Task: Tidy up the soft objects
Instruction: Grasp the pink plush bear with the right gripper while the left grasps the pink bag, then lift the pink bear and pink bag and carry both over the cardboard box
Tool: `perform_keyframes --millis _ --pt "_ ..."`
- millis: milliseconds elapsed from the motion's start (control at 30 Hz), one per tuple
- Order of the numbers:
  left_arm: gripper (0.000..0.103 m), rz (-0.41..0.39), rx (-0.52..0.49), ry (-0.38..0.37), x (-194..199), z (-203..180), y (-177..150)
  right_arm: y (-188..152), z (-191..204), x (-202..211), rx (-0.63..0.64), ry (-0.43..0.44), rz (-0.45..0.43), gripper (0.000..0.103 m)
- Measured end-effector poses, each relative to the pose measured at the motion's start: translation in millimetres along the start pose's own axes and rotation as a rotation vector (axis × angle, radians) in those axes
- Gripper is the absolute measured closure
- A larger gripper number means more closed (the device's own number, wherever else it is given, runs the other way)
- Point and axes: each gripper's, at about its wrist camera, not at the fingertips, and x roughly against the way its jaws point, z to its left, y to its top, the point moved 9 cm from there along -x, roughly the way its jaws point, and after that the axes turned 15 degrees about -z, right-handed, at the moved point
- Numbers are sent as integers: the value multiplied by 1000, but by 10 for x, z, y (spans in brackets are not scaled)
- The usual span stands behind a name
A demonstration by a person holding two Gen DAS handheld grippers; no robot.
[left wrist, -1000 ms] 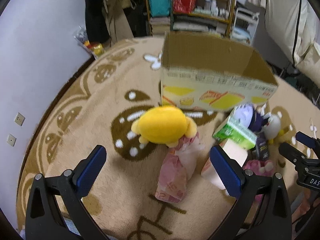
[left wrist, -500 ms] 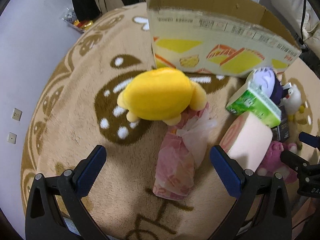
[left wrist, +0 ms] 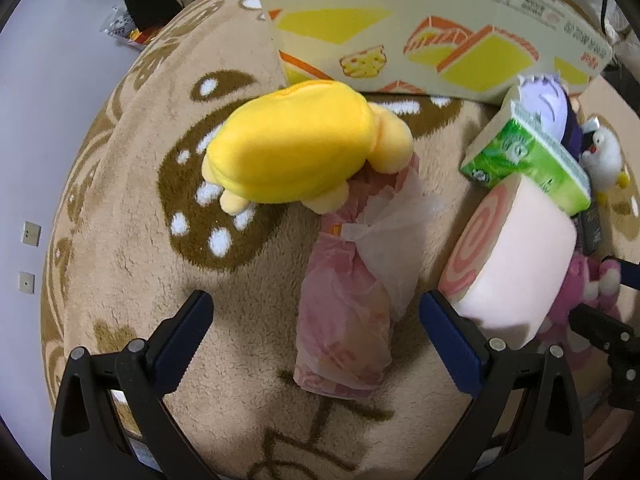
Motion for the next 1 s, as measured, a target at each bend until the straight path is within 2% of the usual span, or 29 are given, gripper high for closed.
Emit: perform_keyframes --millis 67,167,233,300,333,367,700,1000 --pt "13 14 -18 3 -39 -17 -28 -20 39 -27 -1 17 11 29" --pt "25 31 -5 -43 -82 -67 -54 -38 119 -68 -12 65 29 43" --pt "32 33 4 -66 -86 -94 -51 -28 169 -89 -10 74 29 45" --pt "44 33 17 -101 -85 -129 -46 -4 236 -117 -9 81 24 48" --pt "53 33 27 -127 -75 -161 -50 -24 246 -105 -8 83 20 50" --pt "56 30 30 -136 -45 -197 -69 -19 261 -104 -6 84 17 51" --pt "59 13 32 -148 159 -317 -105 37 210 37 7 92 -23 61" --pt "60 -29 81 -182 411 -276 -85 125 118 248 -14 94 -110 63"
